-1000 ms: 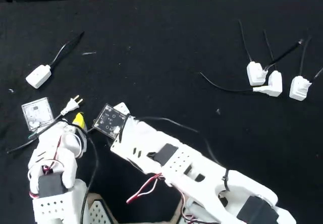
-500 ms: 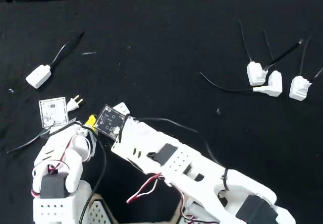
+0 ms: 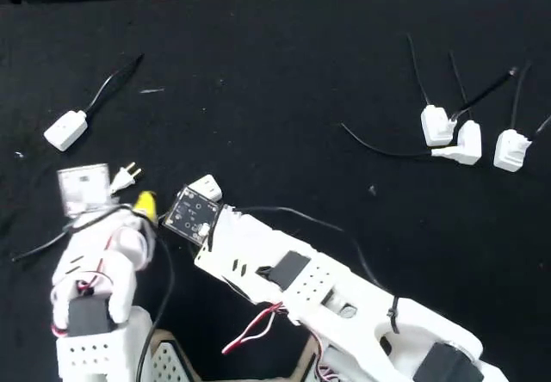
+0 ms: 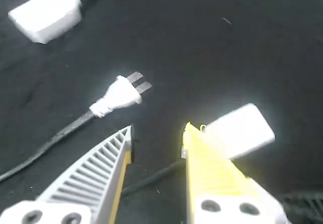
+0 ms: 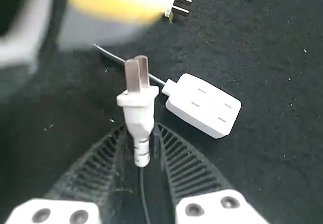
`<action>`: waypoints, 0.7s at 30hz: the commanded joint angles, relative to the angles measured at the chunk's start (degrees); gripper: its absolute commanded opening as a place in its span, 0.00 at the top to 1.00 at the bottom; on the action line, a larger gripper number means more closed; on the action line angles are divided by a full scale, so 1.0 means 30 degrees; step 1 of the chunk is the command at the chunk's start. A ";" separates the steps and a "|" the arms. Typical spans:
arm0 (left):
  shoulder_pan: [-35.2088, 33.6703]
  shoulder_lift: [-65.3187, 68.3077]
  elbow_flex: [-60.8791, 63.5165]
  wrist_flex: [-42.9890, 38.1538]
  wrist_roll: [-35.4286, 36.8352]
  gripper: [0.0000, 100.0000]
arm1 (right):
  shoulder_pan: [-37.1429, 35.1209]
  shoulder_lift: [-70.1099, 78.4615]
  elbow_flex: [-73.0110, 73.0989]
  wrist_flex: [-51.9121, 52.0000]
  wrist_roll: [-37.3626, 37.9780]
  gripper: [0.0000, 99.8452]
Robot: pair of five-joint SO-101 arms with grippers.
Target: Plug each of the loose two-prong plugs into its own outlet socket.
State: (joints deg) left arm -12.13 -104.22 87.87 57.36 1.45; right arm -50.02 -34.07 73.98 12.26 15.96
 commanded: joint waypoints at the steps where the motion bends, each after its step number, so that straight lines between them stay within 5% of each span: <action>1: -0.1070 -0.0176 -0.2066 -0.0293 0.1758 0.83 | -0.0176 0.0864 -0.0659 0.0029 0.0029 0.99; 10: 0.3414 -0.0176 -0.2037 0.0733 0.1758 0.83 | -0.0176 0.2593 -0.1597 -0.0059 -0.0088 0.99; 21: 0.3443 -0.0176 -0.0073 -0.0352 0.0059 0.83 | -0.0176 -0.2945 0.0308 0.0850 -0.0205 0.99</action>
State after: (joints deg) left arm -2.46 -104.22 87.96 57.36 2.33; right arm -50.02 -37.05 74.07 14.55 16.04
